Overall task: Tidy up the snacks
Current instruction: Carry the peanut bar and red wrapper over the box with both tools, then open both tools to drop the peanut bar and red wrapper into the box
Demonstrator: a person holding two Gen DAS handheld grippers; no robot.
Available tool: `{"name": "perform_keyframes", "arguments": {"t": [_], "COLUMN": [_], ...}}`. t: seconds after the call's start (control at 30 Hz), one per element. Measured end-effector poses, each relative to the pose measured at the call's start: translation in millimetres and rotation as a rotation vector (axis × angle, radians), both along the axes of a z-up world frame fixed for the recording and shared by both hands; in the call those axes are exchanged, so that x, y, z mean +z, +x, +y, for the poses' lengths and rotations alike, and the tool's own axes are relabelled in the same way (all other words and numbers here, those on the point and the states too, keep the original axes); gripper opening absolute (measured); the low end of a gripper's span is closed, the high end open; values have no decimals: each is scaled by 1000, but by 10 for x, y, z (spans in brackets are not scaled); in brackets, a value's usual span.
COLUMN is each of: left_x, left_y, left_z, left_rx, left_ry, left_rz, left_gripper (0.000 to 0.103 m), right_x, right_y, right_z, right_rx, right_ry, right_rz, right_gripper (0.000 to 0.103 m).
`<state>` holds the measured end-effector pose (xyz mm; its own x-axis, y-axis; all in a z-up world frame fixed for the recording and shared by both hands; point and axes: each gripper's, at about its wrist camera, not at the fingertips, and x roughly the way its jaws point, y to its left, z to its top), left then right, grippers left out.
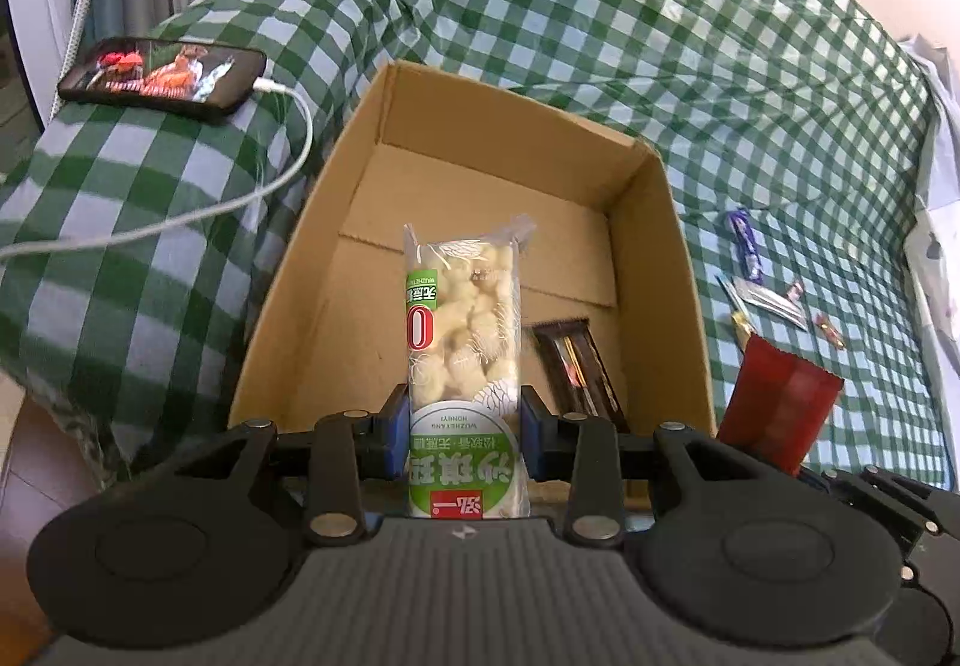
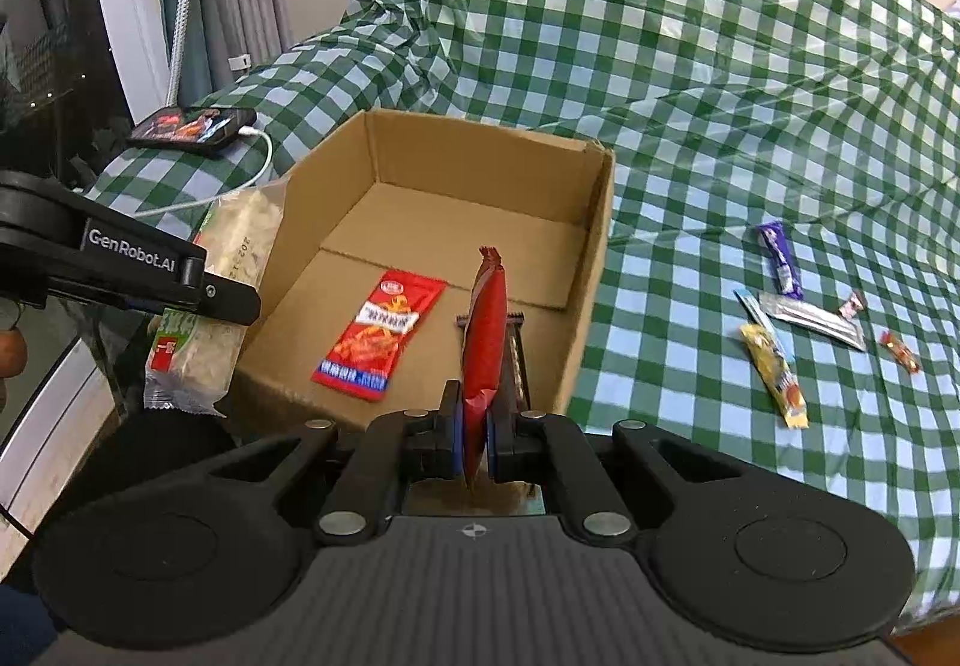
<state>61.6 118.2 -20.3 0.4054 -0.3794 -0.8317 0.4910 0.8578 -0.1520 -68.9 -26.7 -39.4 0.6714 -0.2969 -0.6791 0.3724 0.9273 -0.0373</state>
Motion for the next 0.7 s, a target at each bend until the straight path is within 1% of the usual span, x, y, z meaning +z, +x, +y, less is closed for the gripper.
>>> {"name": "perform_keyframes", "arguments": {"t": [0.37, 0.57, 0.7], "left_x": [-96, -235, -343], "left_y": [431, 618, 719], "left_z": [-337, -438, -496], "left_rx": [-4, -7, -9], "left_ry": [34, 56, 80], "left_rz": [2, 16, 24], "left_gripper": [40, 40, 40], "right_x": [-29, -76, -164], "right_y": [513, 750, 872], "right_z": [-225, -350, -418], "right_rx": [17, 27, 27], "right_ry": [14, 22, 34], "right_rz": [-32, -23, -7], "right_gripper": [7, 7, 7]}}
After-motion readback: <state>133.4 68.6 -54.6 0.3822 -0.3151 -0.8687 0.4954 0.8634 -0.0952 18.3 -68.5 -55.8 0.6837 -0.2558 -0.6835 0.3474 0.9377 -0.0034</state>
